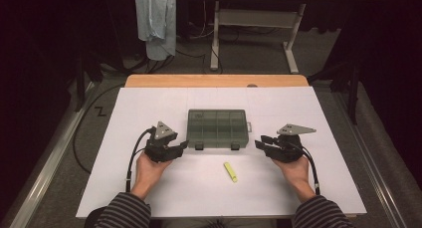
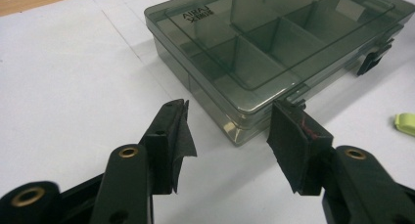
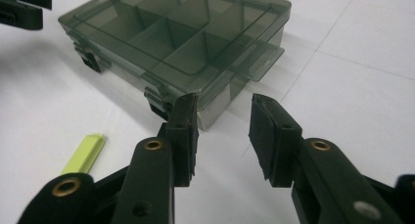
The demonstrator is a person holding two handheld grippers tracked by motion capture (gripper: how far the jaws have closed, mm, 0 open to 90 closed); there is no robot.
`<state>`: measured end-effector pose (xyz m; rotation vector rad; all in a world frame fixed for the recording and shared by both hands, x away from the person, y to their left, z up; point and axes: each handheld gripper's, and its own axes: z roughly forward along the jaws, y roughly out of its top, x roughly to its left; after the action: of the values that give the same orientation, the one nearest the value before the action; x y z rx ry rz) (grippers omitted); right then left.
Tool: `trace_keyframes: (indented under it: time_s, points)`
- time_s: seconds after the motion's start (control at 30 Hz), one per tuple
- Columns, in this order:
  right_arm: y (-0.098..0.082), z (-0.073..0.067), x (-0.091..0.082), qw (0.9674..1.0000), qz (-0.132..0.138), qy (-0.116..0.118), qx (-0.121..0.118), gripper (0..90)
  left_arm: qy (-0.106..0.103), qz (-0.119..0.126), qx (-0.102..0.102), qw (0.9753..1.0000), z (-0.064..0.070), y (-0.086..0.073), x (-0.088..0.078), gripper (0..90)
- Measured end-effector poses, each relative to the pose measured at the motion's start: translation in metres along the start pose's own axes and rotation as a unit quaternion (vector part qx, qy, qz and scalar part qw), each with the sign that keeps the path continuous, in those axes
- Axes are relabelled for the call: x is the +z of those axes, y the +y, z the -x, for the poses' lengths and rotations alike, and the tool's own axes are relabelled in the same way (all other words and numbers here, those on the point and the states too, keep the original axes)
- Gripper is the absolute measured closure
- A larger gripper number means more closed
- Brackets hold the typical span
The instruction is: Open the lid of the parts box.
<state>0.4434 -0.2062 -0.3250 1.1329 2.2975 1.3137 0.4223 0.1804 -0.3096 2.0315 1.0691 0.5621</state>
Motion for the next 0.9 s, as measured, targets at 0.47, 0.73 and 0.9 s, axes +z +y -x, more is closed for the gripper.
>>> trace_keyframes:
  time_s: [0.47, 0.73, 0.9]
  points:
    - [0.01, 0.009, -0.001, 0.9979, -0.062, 0.007, -0.017, 86.4, -0.007, -0.085, 0.011, 0.9963, -0.004, 0.021, 0.002, 58.6]
    - [0.016, 0.007, 0.011, 0.9934, -0.106, 0.017, -0.038, 90.0, -0.011, -0.119, 0.026, 0.9925, -0.003, 0.026, 0.004, 72.5]
    - [0.019, 0.005, 0.02, 0.9911, -0.123, 0.02, -0.046, 90.0, -0.012, -0.138, 0.034, 0.9898, -0.003, 0.027, 0.009, 78.6]
